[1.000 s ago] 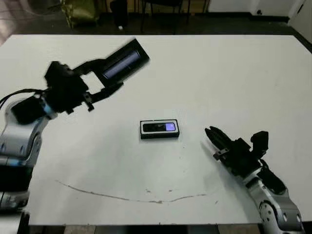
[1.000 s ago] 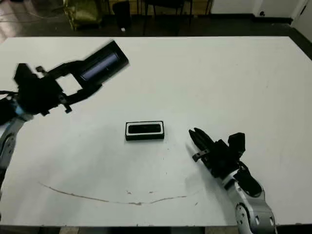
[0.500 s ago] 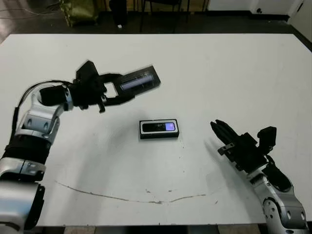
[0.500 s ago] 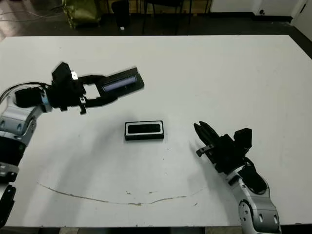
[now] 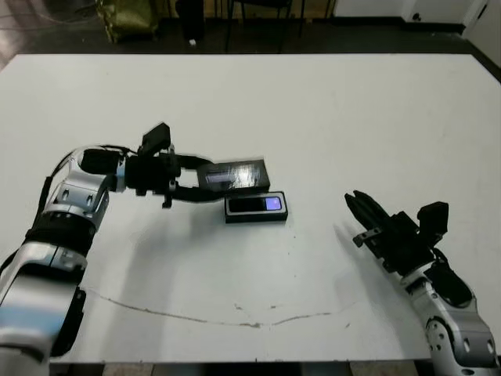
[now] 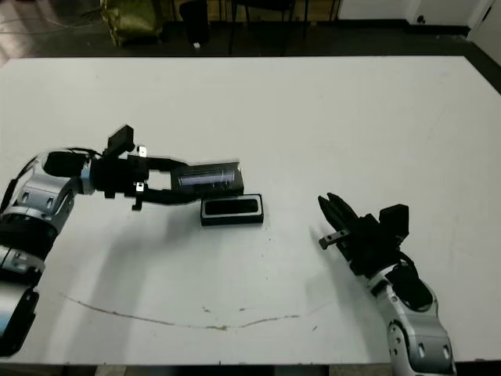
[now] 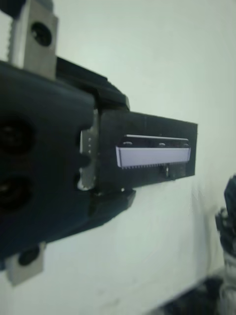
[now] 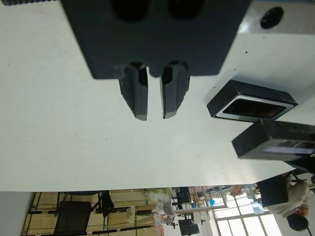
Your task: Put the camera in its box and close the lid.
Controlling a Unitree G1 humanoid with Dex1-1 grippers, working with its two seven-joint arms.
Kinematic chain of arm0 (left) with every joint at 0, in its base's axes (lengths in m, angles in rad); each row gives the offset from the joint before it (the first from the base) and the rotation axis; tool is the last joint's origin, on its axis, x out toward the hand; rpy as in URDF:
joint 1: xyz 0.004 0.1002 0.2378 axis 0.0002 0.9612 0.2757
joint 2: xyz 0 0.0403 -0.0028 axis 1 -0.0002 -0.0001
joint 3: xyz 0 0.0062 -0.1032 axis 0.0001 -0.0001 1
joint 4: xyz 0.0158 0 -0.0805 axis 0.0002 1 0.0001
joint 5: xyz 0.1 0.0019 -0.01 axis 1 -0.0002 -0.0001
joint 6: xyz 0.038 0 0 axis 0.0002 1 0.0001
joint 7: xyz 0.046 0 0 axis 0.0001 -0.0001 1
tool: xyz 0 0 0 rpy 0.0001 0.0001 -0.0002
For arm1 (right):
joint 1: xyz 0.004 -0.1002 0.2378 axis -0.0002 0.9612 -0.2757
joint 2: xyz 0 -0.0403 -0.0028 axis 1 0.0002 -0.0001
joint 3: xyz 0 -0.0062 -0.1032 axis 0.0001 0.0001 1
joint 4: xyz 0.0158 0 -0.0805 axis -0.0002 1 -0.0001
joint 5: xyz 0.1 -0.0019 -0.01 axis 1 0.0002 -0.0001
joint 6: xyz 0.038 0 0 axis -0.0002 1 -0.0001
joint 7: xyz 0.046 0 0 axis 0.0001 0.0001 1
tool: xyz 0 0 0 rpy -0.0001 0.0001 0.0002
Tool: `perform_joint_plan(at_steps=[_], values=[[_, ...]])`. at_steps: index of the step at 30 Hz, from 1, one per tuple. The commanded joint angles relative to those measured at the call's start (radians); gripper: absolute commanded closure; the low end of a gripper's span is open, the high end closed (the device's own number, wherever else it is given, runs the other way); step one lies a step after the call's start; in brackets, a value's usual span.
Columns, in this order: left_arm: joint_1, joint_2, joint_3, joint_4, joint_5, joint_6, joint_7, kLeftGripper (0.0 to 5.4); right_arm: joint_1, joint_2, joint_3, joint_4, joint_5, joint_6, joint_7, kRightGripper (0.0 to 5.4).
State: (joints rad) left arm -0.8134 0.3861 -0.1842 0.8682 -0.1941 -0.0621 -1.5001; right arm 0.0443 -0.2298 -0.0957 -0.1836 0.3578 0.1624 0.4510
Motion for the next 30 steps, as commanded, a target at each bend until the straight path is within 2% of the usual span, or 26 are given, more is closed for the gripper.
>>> perform_joint_plan(at_steps=[1, 7, 14, 20, 25, 30], values=[[-0.044, -0.013, -0.011, 0.082, 0.028, 0.009, -0.061, 3.17, 0.006, -0.01, -0.007, 0.011, 0.004, 0.022, -0.003, 5.4], [-0.072, -0.04, 0.003, 0.165, 0.056, -0.019, -0.073, 3.17, 0.0, -0.009, -0.004, 0.037, -0.001, -0.013, 0.019, 5.4], [-0.066, -0.059, 0.02, 0.162, 0.074, -0.04, -0.023, 3.17, 0.01, -0.012, -0.001, 0.013, 0.003, 0.022, 0.004, 5.4], [-0.058, -0.064, 0.03, 0.166, 0.083, -0.083, -0.011, 3.17, 0.008, -0.011, -0.006, 0.029, 0.003, 0.0, 0.022, 5.4], [-0.055, -0.064, 0.041, 0.171, 0.079, -0.071, -0.015, 3.17, 0.006, -0.012, -0.008, 0.031, 0.014, 0.023, 0.022, 5.4], [-0.05, -0.059, 0.036, 0.173, 0.086, -0.045, -0.028, 3.17, 0.003, -0.009, -0.006, 0.037, 0.019, 0.007, 0.03, 5.4]])
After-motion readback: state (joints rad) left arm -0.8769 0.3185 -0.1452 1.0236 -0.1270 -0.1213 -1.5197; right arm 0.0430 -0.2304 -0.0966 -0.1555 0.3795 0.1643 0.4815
